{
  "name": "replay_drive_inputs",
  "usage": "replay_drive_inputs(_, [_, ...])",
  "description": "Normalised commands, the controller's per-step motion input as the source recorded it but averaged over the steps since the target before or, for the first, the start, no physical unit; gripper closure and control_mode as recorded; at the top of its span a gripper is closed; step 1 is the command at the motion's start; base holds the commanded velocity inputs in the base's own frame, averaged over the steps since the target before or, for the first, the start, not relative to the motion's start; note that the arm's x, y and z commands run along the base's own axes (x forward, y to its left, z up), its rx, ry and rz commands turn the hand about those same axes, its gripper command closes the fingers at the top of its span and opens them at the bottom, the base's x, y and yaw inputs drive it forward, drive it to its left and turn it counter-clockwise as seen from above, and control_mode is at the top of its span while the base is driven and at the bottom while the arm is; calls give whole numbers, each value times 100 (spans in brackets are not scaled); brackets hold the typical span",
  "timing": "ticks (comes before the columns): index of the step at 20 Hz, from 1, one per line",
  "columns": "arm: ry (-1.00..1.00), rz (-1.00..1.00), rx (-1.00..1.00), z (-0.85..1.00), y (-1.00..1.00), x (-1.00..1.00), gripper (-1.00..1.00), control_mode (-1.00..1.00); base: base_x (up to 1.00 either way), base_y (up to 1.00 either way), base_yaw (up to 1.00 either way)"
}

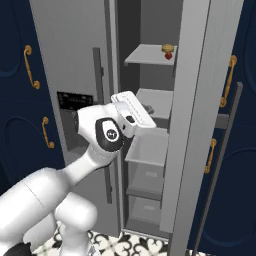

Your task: Take the strawberry from the fridge and place it on top of the pancake, located on the dining counter.

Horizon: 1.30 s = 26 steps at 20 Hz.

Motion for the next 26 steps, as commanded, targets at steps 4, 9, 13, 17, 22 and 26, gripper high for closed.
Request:
replay_drive_inputs(4, [0, 0, 7, -27, -56, 81, 100, -100, 0, 0, 0])
replay_drive_inputs(9, [-1, 0, 7, -9, -76, 49, 100, -100, 0, 0, 0])
replay_drive_inputs(13, [-1, 0, 5, -10, -88, 20, 100, -100, 0, 0, 0])
replay_drive_inputs(17, [-1, 3, 3, 36, 60, -88, 100, -100, 0, 0, 0])
replay_drive_inputs(22, [13, 16, 5, 91, 84, -93, 100, -100, 0, 0, 0])
replay_drive_inputs(26, [45, 27, 13, 98, 49, -78, 100, -100, 0, 0, 0])
